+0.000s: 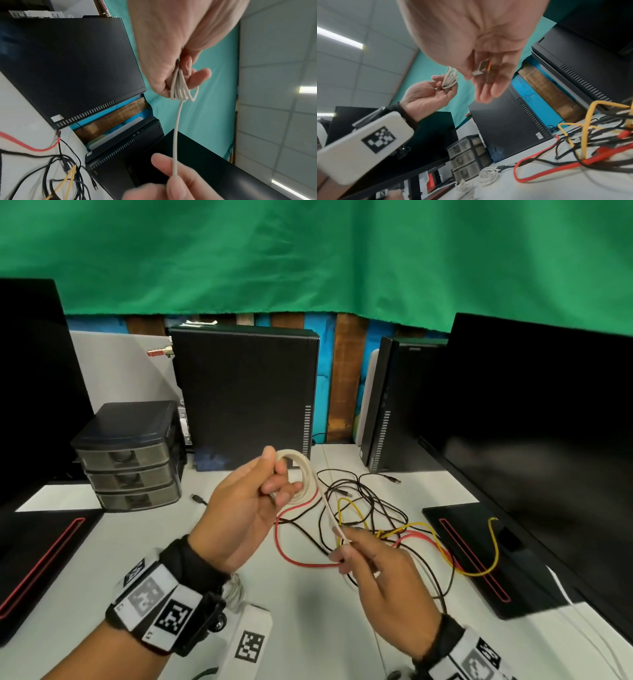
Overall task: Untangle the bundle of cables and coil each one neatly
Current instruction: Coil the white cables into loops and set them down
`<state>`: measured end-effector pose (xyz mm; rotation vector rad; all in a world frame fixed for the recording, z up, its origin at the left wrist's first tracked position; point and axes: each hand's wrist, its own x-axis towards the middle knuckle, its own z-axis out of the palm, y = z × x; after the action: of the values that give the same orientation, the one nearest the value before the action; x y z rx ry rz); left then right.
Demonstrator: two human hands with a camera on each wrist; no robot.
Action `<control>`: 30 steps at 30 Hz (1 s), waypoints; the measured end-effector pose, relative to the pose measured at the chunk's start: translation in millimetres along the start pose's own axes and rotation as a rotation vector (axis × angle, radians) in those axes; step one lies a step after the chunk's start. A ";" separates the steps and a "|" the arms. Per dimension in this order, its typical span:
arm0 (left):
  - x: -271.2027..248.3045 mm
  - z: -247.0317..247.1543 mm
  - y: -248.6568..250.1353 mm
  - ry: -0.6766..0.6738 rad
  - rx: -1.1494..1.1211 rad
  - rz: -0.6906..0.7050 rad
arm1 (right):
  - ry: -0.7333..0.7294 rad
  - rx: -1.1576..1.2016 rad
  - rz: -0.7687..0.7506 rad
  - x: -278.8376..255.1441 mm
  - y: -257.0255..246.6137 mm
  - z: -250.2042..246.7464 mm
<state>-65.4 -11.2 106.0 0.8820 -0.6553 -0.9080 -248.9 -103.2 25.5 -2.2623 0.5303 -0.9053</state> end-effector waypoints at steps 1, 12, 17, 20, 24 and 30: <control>-0.6 1.1 -0.5 0.001 0.001 0.007 | 0.005 0.009 0.018 -0.7 -1.3 -1.2; -3.4 7.7 -26.6 -0.043 -0.092 -0.154 | -0.014 0.349 0.400 6.8 -10.6 -9.3; -3.9 8.8 -33.1 -0.074 -0.050 -0.195 | 0.261 0.818 0.505 15.9 -28.9 -13.0; -10.2 17.9 -43.8 -0.136 -0.146 -0.275 | 0.313 1.097 0.562 18.4 -38.9 -13.7; -15.9 25.6 -50.3 -0.162 -0.121 -0.319 | 0.230 1.312 0.605 16.9 -43.2 -14.8; -14.4 24.2 -63.2 -0.027 -0.021 -0.172 | 0.090 1.111 0.643 9.5 -40.4 -6.6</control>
<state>-115.8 -27.9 61.7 0.9184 -0.5982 -1.0811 -241.9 -82.4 61.3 -0.9631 0.5464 -0.6883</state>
